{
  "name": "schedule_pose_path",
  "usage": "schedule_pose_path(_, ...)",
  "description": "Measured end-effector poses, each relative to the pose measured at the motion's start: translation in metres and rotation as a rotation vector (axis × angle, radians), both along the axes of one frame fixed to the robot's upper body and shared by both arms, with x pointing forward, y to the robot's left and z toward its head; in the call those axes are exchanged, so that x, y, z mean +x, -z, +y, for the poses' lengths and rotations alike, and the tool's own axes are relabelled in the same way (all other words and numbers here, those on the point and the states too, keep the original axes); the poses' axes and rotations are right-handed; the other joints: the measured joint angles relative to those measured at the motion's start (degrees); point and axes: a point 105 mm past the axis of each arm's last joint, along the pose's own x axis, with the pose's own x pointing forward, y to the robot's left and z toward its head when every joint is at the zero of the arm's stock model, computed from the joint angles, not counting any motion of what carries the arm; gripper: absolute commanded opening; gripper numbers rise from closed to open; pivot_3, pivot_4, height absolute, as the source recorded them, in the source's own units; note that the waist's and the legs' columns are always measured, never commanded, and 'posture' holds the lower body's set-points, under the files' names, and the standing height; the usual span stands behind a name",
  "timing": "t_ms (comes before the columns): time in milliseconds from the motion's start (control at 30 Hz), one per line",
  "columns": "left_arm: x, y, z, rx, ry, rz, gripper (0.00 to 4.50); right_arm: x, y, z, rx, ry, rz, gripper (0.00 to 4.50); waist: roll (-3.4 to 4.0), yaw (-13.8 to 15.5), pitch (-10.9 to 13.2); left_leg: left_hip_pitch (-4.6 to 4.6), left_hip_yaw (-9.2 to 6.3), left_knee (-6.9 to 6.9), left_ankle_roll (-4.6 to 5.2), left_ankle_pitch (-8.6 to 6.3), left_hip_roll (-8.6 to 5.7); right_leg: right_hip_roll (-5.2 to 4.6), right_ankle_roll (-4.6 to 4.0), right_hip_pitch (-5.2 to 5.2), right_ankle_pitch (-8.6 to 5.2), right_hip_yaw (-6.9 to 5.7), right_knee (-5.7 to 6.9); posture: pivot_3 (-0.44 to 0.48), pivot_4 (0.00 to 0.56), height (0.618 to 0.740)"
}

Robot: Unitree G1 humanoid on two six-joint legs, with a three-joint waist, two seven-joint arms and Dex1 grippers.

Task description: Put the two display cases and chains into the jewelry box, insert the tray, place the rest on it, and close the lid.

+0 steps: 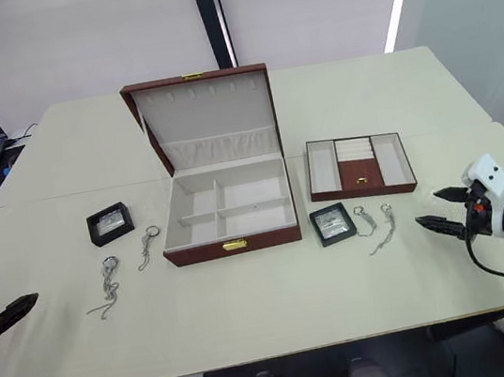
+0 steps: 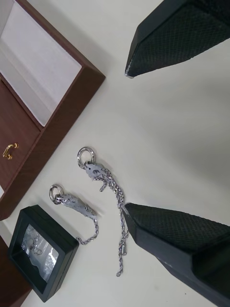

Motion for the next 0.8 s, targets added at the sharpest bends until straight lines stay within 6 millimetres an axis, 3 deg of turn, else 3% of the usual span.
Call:
schedule_pose_path(600, 0.003, 0.0, -0.004, -0.008, 0.006, -0.04, 4.48, 0.003, -0.001, -0.003, -0.014, -0.006, -0.01, 4.49, 0.0, 0.01, 0.0, 0.0, 0.02, 0.01, 0.0, 0.0, 0.0, 0.0, 0.0, 0.01, 0.0, 0.01, 0.01, 0.0, 0.15, 0.74)
schedule_pose_path(667, 0.005, 0.004, -0.011, -0.038, 0.021, -0.063, 4.48, 0.003, -0.004, 0.002, 0.012, -0.03, -0.016, 4.49, 0.0, 0.0, 0.0, 0.0, 0.01, 0.01, 0.0, 0.0, 0.0, 0.0, 0.0, 0.01, 0.0, 0.0, 0.01, 0.0, 0.15, 0.74)
schedule_pose_path(800, 0.008, -0.003, -0.032, -0.115, 0.042, -0.2, 4.48, 0.005, -0.026, 0.034, 0.128, -0.164, -0.098, 4.49, 0.0, -0.14, 0.0, 0.0, 0.0, 0.02, 0.0, 0.0, 0.04, 0.01, 0.0, 0.02, 0.0, 0.0, 0.02, 0.0, 0.15, 0.74)
